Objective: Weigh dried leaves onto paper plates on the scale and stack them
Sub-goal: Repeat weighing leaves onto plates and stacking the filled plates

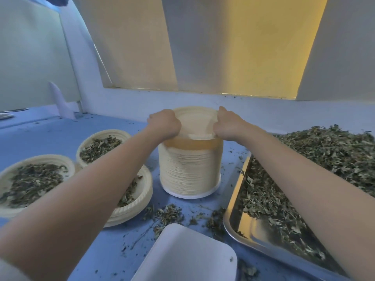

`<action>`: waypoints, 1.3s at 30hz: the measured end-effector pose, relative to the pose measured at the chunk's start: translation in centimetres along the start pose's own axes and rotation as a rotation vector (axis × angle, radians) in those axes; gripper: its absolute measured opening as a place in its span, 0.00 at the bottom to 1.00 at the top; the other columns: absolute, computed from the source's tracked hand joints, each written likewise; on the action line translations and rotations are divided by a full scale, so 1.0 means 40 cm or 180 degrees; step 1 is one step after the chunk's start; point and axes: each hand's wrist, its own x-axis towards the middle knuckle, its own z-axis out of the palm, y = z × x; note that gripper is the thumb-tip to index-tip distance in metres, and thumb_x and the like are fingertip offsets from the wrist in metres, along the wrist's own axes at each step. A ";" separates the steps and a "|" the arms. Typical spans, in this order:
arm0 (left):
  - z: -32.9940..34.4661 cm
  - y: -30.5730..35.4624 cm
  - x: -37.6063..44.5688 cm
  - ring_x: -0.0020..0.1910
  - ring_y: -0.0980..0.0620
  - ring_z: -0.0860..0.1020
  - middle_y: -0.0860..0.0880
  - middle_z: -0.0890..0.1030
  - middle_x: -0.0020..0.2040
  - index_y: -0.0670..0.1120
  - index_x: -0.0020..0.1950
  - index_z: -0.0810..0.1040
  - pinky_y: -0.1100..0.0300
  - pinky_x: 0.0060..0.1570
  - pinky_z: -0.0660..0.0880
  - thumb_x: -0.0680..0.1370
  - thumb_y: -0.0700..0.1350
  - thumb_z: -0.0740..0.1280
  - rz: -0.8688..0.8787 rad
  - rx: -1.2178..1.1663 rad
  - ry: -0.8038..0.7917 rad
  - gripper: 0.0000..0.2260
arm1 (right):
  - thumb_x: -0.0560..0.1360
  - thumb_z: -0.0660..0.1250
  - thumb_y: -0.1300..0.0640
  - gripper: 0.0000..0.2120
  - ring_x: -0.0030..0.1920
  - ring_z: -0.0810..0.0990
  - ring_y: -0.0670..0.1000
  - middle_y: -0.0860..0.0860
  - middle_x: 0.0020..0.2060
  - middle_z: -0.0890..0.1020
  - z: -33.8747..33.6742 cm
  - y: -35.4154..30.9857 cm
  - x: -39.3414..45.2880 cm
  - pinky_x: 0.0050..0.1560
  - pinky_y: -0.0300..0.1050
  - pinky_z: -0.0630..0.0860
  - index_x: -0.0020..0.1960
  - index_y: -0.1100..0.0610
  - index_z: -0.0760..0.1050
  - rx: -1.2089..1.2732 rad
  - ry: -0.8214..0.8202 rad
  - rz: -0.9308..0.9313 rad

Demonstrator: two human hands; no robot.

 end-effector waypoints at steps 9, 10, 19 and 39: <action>-0.048 -0.033 -0.224 0.31 0.50 0.58 0.47 0.61 0.35 0.44 0.35 0.57 0.59 0.30 0.55 0.75 0.30 0.51 0.0169 -0.0425 0.0195 0.13 | 0.78 0.52 0.65 0.13 0.39 0.70 0.53 0.58 0.57 0.67 -0.011 -0.008 -0.233 0.31 0.43 0.63 0.62 0.61 0.62 0.0218 -0.0049 -0.0278; -0.045 -0.050 -0.260 0.31 0.50 0.60 0.46 0.62 0.35 0.44 0.35 0.58 0.58 0.30 0.56 0.75 0.30 0.52 0.0134 -0.0442 0.0168 0.12 | 0.79 0.52 0.64 0.17 0.44 0.73 0.56 0.58 0.62 0.66 0.005 -0.003 -0.266 0.33 0.45 0.68 0.67 0.61 0.60 0.0157 -0.0124 -0.0338; 0.078 -0.213 -0.515 0.38 0.50 0.68 0.45 0.70 0.44 0.37 0.54 0.68 0.58 0.32 0.65 0.74 0.31 0.53 -0.0260 -0.1080 0.0025 0.11 | 0.72 0.53 0.68 0.21 0.59 0.71 0.58 0.57 0.60 0.71 0.185 0.066 -0.511 0.58 0.53 0.72 0.65 0.59 0.63 0.0419 -0.0345 -0.0645; 0.109 -0.294 -0.494 0.71 0.49 0.62 0.48 0.61 0.75 0.45 0.75 0.59 0.57 0.65 0.61 0.78 0.44 0.61 -0.0126 -0.0949 0.0316 0.26 | 0.81 0.52 0.58 0.28 0.74 0.56 0.51 0.52 0.75 0.58 0.231 0.064 -0.525 0.74 0.55 0.52 0.77 0.55 0.45 0.0109 -0.0221 -0.0541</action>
